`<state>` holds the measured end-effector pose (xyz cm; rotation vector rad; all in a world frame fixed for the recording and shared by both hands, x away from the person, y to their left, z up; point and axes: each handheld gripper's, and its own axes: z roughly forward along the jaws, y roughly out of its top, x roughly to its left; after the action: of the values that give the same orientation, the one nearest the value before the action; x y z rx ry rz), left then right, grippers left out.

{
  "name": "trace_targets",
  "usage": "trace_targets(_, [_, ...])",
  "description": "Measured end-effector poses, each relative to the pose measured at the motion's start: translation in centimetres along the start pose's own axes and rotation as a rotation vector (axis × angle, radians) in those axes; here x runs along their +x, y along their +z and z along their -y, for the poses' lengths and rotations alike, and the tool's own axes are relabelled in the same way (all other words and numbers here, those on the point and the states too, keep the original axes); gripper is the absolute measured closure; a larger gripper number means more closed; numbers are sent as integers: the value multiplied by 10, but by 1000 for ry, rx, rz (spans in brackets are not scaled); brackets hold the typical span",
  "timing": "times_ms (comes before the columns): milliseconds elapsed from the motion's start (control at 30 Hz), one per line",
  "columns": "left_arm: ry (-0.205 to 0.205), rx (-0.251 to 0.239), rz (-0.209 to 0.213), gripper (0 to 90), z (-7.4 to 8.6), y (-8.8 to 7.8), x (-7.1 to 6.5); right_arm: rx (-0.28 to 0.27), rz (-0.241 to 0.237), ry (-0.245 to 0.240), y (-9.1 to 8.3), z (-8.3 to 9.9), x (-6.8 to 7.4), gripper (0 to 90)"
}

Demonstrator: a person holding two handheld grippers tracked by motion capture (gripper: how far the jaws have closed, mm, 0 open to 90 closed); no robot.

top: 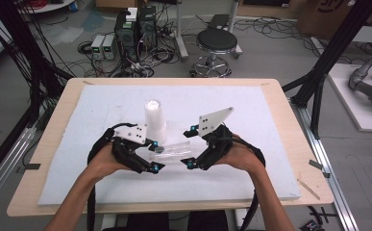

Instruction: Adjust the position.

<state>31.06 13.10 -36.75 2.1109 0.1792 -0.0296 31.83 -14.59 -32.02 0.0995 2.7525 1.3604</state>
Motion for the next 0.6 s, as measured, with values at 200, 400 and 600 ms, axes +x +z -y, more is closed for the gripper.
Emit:
trace_targets(200, [-2,-147,0,417,18,-4,2,-136,34,27,-10,10,-1,152])
trace_targets(400, [2,-264,-16,417,28,-10,4,-239,41,58,-12,20,2,152])
trace_targets(600, [24,-347,-5,417,31,-15,3,-306,59,69,-13,27,6,152])
